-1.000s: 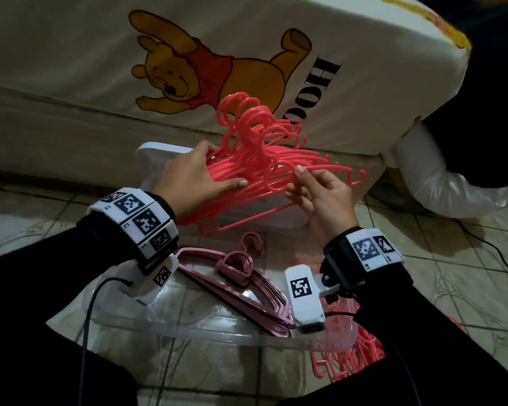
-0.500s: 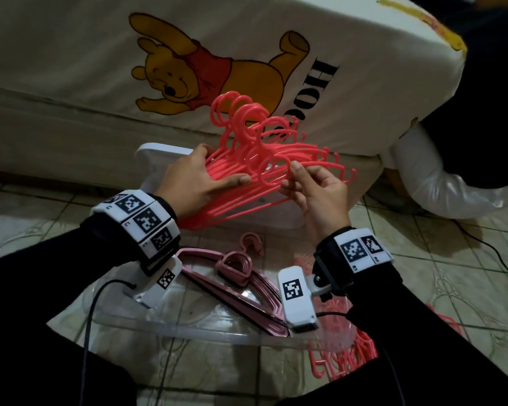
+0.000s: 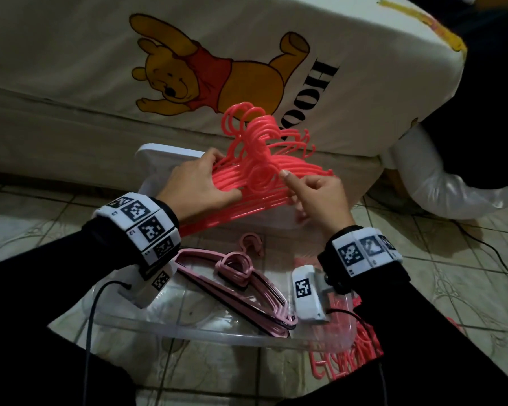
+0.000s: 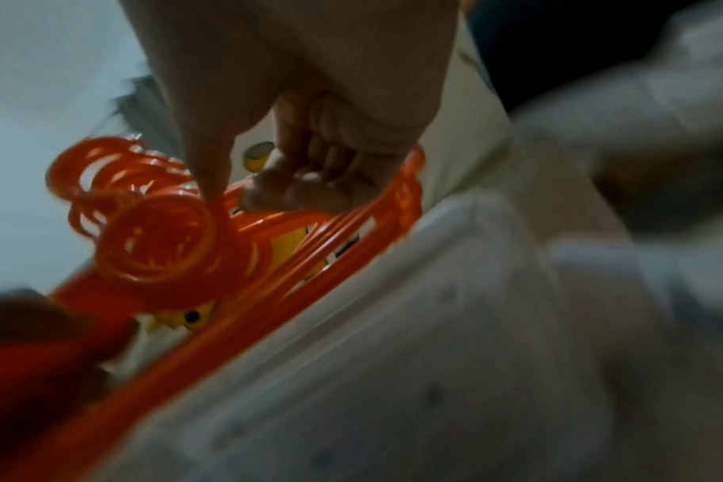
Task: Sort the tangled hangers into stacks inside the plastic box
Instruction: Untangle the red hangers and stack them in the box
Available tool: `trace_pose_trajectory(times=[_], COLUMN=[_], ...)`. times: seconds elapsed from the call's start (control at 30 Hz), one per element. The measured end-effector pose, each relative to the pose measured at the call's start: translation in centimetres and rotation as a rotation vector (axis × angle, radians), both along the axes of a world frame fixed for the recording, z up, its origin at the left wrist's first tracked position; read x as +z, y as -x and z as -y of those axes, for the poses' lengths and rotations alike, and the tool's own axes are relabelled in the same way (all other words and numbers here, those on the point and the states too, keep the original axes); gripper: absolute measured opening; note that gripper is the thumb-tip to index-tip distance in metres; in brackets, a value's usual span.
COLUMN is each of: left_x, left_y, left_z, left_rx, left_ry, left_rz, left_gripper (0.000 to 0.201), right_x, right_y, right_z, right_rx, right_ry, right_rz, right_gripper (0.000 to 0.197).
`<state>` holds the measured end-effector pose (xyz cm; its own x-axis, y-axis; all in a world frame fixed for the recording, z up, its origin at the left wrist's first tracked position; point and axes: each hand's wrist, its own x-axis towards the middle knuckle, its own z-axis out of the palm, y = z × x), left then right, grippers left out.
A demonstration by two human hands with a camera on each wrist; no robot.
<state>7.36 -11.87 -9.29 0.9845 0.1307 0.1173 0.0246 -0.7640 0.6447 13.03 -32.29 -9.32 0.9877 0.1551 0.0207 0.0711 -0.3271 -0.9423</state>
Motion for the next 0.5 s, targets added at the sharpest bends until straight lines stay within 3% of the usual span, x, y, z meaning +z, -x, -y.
trace_pose_trajectory(times=[0.1, 0.17, 0.23, 0.37, 0.5], left_x=[0.2, 0.3, 0.4, 0.1, -0.6], left_y=[0.2, 0.2, 0.2, 0.7, 0.9], left_z=[0.0, 0.0, 0.0, -0.3, -0.3], left_rx=[-0.022, -0.032, -0.054, -0.154, -0.188], left_ry=[-0.005, -0.004, -0.013, -0.106, -0.086], left_rz=[0.01, 0.01, -0.002, -0.057, -0.158], left_gripper=[0.06, 0.064, 0.058, 0.038, 0.057], right_x=[0.7, 0.7, 0.4, -0.6, -1.8], right_y=[-0.4, -0.5, -0.5, -0.4, -0.6], right_z=[1.3, 1.8, 1.9, 1.4, 1.4], right_rx=[-0.049, 0.046, 0.086, 0.171, 0.346], right_ry=[0.487, 0.693, 0.838, 0.975, 1.048], right_rz=[0.522, 0.662, 0.713, 0.758, 0.524], right_gripper=[0.034, 0.06, 0.08, 0.087, 0.098])
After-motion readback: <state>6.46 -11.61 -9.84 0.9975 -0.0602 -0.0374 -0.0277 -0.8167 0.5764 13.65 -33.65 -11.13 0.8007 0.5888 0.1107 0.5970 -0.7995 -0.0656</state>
